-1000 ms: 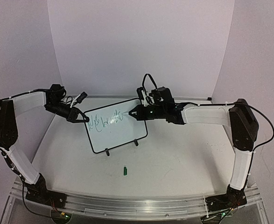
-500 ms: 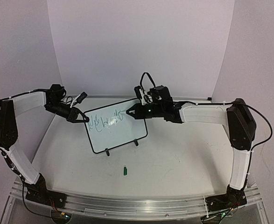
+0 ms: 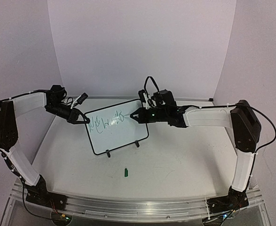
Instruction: Write a sentence on the whiteboard
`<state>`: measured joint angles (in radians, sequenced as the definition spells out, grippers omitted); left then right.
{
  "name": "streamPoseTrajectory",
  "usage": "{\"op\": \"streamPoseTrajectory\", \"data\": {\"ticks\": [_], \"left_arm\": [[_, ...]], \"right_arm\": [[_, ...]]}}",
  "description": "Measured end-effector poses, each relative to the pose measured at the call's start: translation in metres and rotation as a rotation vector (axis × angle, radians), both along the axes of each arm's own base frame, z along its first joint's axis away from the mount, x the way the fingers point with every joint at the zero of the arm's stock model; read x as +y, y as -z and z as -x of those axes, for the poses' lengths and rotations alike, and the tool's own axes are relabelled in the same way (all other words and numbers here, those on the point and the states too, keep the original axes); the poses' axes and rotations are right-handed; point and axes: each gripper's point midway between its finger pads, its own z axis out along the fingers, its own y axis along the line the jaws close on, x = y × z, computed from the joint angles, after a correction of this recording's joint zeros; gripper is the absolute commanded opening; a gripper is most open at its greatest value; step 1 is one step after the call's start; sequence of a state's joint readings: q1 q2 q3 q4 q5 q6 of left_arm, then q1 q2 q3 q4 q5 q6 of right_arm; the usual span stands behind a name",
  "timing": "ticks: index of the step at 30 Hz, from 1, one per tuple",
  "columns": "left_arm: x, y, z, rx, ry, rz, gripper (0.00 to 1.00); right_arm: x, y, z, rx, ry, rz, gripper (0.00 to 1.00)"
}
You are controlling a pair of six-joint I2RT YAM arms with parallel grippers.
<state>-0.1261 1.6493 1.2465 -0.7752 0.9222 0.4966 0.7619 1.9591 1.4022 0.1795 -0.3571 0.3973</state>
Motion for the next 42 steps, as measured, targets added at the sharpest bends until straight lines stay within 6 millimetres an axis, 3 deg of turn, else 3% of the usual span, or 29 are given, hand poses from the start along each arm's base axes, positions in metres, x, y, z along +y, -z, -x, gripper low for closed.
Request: {"op": "streamPoseTrajectory", "data": {"ticks": [7,21,35,42], "left_arm": [[0.0,0.0,0.0,0.0,0.001,0.0,0.0],[0.0,0.0,0.0,-0.001,0.001,-0.001,0.0],[0.0,0.0,0.0,0.0,0.001,-0.001,0.0],[0.0,0.0,0.0,0.0,0.001,-0.001,0.0]], "right_arm": [[-0.007,-0.01,0.007,-0.012,0.004,-0.016,0.0],[-0.007,-0.022,-0.004,-0.036,0.042,-0.041,0.0],[-0.001,-0.009,-0.006,-0.009,0.023,-0.024,0.0],[-0.005,0.007,0.001,0.02,0.011,0.001,0.0]]}}
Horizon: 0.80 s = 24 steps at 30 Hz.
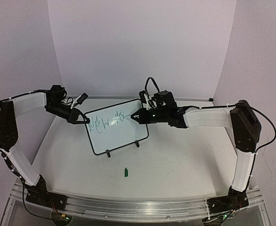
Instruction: Write a sentence on the whiteboard
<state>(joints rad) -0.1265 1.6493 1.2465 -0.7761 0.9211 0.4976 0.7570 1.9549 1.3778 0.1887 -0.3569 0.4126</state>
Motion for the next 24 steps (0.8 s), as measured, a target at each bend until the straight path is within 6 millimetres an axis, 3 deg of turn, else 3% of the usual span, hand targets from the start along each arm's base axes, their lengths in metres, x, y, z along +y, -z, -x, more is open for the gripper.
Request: {"op": "streamPoseTrajectory", "data": {"ticks": [9,19,24], "left_arm": [[0.0,0.0,0.0,0.001,-0.001,0.0,0.0],[0.0,0.0,0.0,0.001,-0.001,0.0,0.0],[0.0,0.0,0.0,0.0,0.001,-0.001,0.0]], "right_arm": [[-0.005,0.009,0.002,0.008,0.013,0.03,0.0],[-0.011,-0.001,-0.005,-0.02,0.049,0.049,0.0],[-0.007,-0.017,-0.01,-0.044,0.05,0.024,0.0]]}}
